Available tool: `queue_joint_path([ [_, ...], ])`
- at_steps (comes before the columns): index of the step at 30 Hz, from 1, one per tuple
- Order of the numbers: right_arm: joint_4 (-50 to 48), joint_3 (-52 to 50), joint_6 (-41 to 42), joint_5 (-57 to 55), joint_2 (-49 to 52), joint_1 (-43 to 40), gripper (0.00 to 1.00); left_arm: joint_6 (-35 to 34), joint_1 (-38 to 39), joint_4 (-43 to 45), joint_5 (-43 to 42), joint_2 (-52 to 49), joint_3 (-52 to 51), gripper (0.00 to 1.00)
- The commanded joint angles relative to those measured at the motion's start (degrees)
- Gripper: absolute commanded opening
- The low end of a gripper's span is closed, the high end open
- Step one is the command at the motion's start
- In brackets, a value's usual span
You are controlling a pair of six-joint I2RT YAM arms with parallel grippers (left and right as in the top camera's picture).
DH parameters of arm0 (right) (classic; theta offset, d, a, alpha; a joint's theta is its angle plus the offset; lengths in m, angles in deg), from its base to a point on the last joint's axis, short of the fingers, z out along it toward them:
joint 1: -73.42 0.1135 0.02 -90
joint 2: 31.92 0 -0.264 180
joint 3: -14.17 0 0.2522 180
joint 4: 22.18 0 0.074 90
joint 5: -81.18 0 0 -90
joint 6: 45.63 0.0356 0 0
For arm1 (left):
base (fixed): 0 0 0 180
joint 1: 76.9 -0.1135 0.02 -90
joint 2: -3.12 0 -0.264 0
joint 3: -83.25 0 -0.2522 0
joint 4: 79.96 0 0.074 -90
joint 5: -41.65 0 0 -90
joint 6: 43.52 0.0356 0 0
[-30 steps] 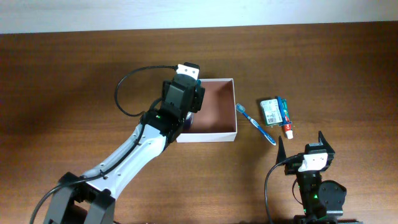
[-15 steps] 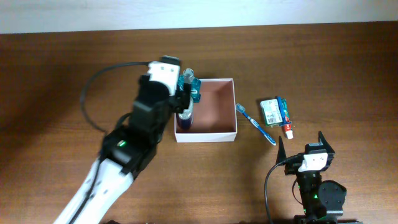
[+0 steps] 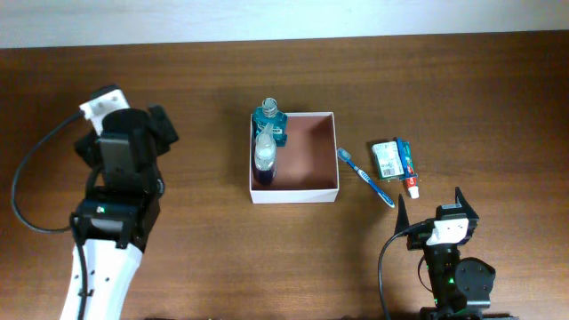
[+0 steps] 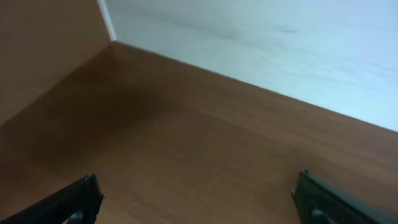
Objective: Pack container
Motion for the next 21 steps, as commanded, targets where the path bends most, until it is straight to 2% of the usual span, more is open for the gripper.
queue_joint_path([
  [1,0.3,-0.3,-0.3,-0.1,-0.3,0.3,0.99,-1.6,-0.9,-0.2,0.9,-1.7,0.4,0.99],
  [5,-0.3,-0.3,-0.3,-0.3,-0.3,0.3,0.99,-1.6,-0.9,-0.2,0.9,-2.7,0.4,0.99],
  [8,-3.3,0.3,0.3,8.3,-0.3,0.3,0.99,-1.6,-0.9,-0.2,0.9,-3.3,0.4,0.99],
  [13,2.4,8.4,1.6,4.3,2.5,0.2,0.98,-1.6,-0.9,-0.2,0.8,-3.5,0.4,0.99],
  [18,11.5,24.9,-0.4,1.4,16.1,0.2,0.99,-1.6,-0.9,-0.2,0.9,-3.5,0.4,0.99],
  [21,18.6,37.2,-0.3,3.7,29.2,0.3,0.99,-1.6,-0.9,-0.2,0.9,-3.5,0.4,0.99],
])
